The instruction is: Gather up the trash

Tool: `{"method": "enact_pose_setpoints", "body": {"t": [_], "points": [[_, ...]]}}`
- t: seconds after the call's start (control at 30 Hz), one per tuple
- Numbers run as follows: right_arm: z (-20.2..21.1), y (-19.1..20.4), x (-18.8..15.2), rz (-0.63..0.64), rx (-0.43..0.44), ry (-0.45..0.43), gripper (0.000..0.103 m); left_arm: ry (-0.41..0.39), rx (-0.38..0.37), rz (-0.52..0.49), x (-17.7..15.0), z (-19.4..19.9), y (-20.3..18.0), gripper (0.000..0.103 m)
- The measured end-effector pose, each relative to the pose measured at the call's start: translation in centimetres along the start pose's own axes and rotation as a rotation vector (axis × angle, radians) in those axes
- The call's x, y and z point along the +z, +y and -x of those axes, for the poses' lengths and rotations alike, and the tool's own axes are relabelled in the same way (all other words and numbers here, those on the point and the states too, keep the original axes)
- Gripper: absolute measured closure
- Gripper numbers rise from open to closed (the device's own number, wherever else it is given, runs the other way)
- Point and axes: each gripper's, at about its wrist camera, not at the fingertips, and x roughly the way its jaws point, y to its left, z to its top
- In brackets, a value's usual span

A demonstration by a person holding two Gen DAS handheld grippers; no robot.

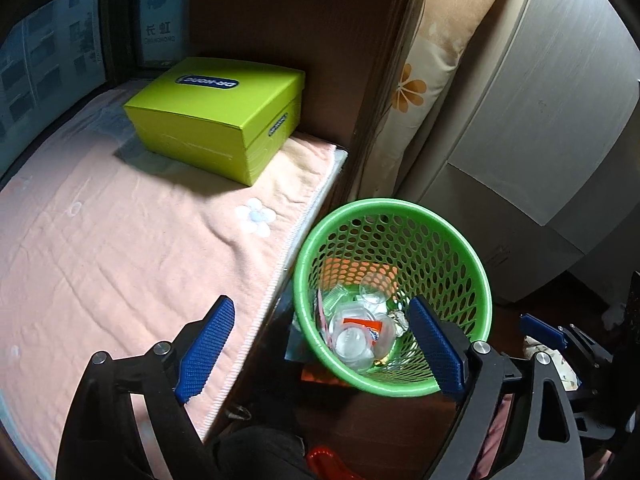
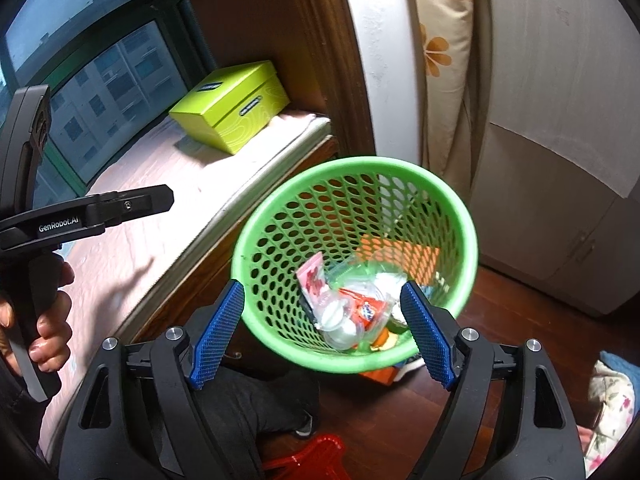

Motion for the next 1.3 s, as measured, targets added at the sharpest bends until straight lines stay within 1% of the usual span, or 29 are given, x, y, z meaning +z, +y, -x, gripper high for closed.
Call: {"method": "enact_pose_setpoints", "body": {"t": [0.07,0.13,0.37,0.67,0.83,0.9,0.93,0.97,1.17,1.3], "points": [[-0.1,1.0,0.2,0.016,0.011,-0.003,0.022,-0.011,0.02,0.023,-0.3,0.9,1.1,0.013],[-0.2,1.9,0.4,0.028,0.024,-0.005,0.022,-0.017,0.03,0.042,-0.6,1.6,2.1,0.013],[-0.4,5.4,1.1,0.069,0.061,-0.017,0.02,-0.049,0.105,0.088,-1.7,3.9,5.2,0.01],[-0.3,9.7,2.3,0.117,0.115,-0.034,0.019,-0.095,0.184,0.167,-3.5,7.7,9.4,0.01],[0.0,12.2,2.8,0.145,0.146,-0.045,0.019,-0.138,0.248,0.193,-4.7,10.4,11.5,0.01],[0.1,13.1,3.0,0.157,0.157,-0.05,0.019,-0.153,0.262,0.209,-5.1,11.5,12.5,0.01],[0.1,13.6,3.1,0.162,0.164,-0.051,0.017,-0.161,0.273,0.22,-5.4,12.0,12.9,0.01],[0.2,14.2,3.2,0.167,0.17,-0.054,0.013,-0.171,0.284,0.233,-5.6,12.6,13.4,0.009],[0.7,16.9,3.0,0.222,0.177,-0.079,0.013,-0.198,0.328,0.285,-7.3,14.8,15.6,0.008],[0.8,18.0,3.0,0.227,0.189,-0.09,0.011,-0.218,0.353,0.316,-8.3,16.2,16.6,0.008]]}}
